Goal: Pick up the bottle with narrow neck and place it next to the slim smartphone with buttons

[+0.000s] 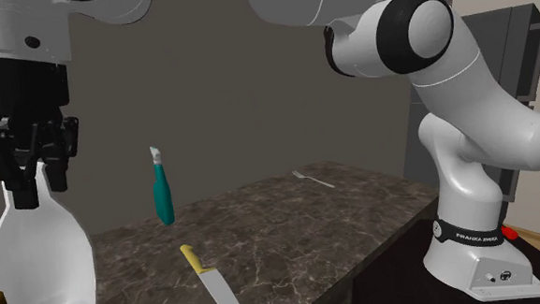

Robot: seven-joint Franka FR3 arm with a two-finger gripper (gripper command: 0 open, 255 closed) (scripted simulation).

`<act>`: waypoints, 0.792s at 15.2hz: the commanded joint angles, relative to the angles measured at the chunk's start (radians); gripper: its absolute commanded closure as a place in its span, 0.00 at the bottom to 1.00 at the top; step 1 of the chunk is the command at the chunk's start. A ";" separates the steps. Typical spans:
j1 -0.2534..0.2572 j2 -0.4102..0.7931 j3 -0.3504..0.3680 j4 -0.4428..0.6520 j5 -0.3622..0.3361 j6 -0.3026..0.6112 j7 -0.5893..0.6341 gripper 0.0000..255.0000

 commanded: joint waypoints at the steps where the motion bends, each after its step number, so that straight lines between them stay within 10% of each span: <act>1: 0.003 0.010 0.000 -0.011 0.000 0.022 0.003 1.00; 12: 0.006 -0.017 0.000 -0.177 -0.001 0.161 0.004 1.00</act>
